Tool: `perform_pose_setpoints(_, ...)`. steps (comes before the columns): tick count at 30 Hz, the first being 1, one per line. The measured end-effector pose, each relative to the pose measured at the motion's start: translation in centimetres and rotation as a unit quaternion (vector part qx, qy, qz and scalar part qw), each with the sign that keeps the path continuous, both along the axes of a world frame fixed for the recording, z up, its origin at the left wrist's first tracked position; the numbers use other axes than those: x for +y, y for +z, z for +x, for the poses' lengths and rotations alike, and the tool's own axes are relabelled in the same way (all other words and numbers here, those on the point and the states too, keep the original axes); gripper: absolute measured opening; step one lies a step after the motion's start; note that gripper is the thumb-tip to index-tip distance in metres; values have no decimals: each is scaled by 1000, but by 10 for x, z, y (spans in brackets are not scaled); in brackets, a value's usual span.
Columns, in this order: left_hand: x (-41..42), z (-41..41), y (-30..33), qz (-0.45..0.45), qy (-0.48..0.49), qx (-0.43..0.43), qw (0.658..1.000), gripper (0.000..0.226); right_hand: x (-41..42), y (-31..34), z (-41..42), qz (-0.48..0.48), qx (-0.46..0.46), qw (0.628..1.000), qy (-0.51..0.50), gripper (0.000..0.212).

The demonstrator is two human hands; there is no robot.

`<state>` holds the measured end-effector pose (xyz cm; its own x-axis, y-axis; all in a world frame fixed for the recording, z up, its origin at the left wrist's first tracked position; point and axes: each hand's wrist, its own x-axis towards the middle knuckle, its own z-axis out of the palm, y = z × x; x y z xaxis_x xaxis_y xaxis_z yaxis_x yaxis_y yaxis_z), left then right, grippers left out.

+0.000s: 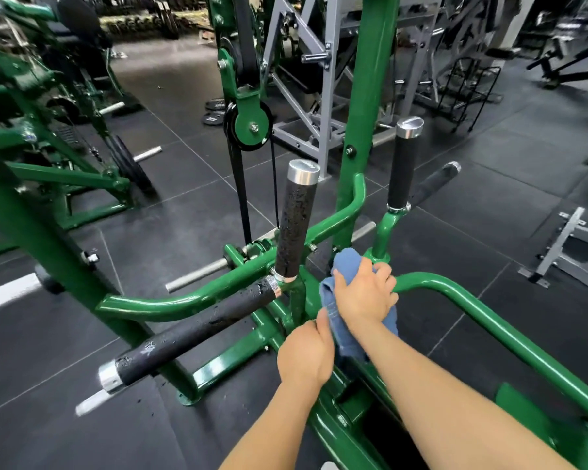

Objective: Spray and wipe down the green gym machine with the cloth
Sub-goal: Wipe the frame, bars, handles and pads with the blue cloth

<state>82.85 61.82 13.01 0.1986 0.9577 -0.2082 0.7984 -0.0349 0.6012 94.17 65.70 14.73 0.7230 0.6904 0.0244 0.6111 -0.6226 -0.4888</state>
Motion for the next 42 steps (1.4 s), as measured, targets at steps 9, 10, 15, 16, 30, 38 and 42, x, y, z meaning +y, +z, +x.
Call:
perform_pose_setpoints(9,7,-6,-9,-67,-15,-51,996,40,-12,-8,10,43,27,999,12,65)
perform_pose_setpoints(10,8,-8,-11,-102,-23,-77,992,39,-17,-7,7,35,21,999,18,64)
perform_pose_setpoints(15,-6,-36,-16,-181,-29,-83,979,67,-42,-1,-2,-18,-12,996,81,60)
perform_pose_setpoints(16,-13,-42,-15,-182,-29,-74,980,68,-47,3,-5,-36,-41,992,113,60)
perform_pose_setpoints(30,-92,-94,22,-88,-34,50,994,20,-128,35,-73,-165,-6,912,377,75)
perform_pose_setpoints(38,-119,-95,29,-75,3,83,994,25,-182,31,-74,-168,-130,880,425,69)
perform_pose_setpoints(42,-146,-74,37,-69,-22,118,990,22,-229,34,-46,-169,-132,877,429,70)
